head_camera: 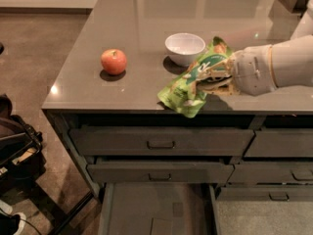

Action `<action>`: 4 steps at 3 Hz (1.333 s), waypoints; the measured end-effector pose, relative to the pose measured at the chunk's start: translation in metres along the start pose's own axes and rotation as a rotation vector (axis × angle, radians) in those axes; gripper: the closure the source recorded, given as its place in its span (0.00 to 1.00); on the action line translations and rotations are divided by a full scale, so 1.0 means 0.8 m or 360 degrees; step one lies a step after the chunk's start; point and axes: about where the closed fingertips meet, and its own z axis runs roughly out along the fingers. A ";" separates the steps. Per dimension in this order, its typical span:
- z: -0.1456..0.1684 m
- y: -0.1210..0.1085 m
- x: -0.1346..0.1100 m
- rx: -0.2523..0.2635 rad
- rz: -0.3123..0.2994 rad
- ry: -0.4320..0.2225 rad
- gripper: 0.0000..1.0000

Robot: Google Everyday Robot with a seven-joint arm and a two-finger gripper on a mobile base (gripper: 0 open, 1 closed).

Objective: Pick green rice chip bag from bottom drawer and place on counter

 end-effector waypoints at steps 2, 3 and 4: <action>-0.013 -0.022 0.134 0.0010 0.0004 0.0098 1.00; -0.019 -0.031 0.139 0.0036 -0.0001 0.0112 0.81; -0.019 -0.031 0.139 0.0036 -0.0001 0.0112 0.59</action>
Offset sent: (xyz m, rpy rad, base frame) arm 0.1314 -0.1113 -0.0067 -0.0336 -0.0529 -0.1086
